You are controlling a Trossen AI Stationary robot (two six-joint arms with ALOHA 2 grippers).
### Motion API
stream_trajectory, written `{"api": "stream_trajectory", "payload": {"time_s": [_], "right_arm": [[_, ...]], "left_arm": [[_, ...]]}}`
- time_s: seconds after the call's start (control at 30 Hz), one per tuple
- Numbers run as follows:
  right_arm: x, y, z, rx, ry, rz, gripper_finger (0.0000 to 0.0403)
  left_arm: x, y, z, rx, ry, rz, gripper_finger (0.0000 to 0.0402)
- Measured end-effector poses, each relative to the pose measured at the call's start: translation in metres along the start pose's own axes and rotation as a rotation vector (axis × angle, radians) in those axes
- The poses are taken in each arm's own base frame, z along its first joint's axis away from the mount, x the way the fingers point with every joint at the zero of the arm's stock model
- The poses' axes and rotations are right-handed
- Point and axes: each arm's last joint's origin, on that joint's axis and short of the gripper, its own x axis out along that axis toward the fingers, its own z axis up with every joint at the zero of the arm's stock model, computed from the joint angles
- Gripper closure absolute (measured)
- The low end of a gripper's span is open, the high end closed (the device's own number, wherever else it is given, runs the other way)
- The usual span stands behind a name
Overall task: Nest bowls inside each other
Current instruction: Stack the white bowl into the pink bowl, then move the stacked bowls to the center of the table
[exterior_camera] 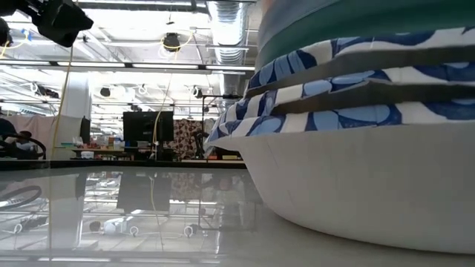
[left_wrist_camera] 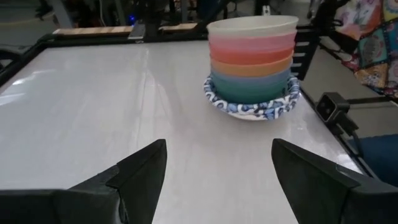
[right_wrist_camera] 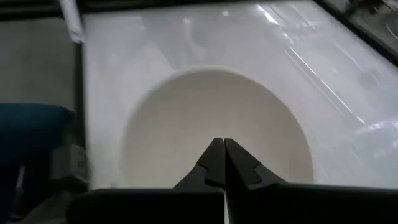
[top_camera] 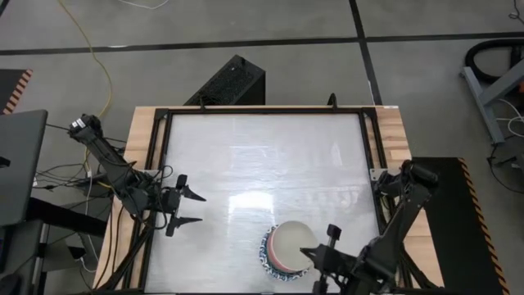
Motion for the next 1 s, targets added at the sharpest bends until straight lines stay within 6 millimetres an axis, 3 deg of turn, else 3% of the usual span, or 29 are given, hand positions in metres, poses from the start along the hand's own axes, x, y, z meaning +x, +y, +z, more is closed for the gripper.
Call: {"api": "stream_trajectory", "payload": {"time_s": [0.2, 0.4, 0.6, 0.77, 1.0], "right_arm": [[-0.028, 0.021, 0.013, 0.000, -0.106, 0.132, 0.0393], [-0.041, 0.045, 0.002, 0.046, -0.134, 0.256, 0.0394], [-0.029, 0.069, -0.025, 0.095, -0.108, 0.281, 0.0394], [-0.006, 0.083, -0.050, 0.176, -0.034, 0.267, 0.0394], [0.023, 0.092, -0.070, 0.221, 0.045, 0.236, 0.0394]], "left_arm": [[0.007, -0.013, 0.005, 0.053, -0.059, -0.064, 0.0122], [0.017, -0.032, 0.005, 0.076, -0.102, -0.151, 0.0122], [0.031, -0.049, -0.005, 0.085, -0.090, -0.196, 0.0122], [0.039, -0.056, -0.010, 0.090, -0.090, -0.200, 0.0122], [0.043, -0.059, -0.015, 0.100, -0.075, -0.196, 0.0122]]}}
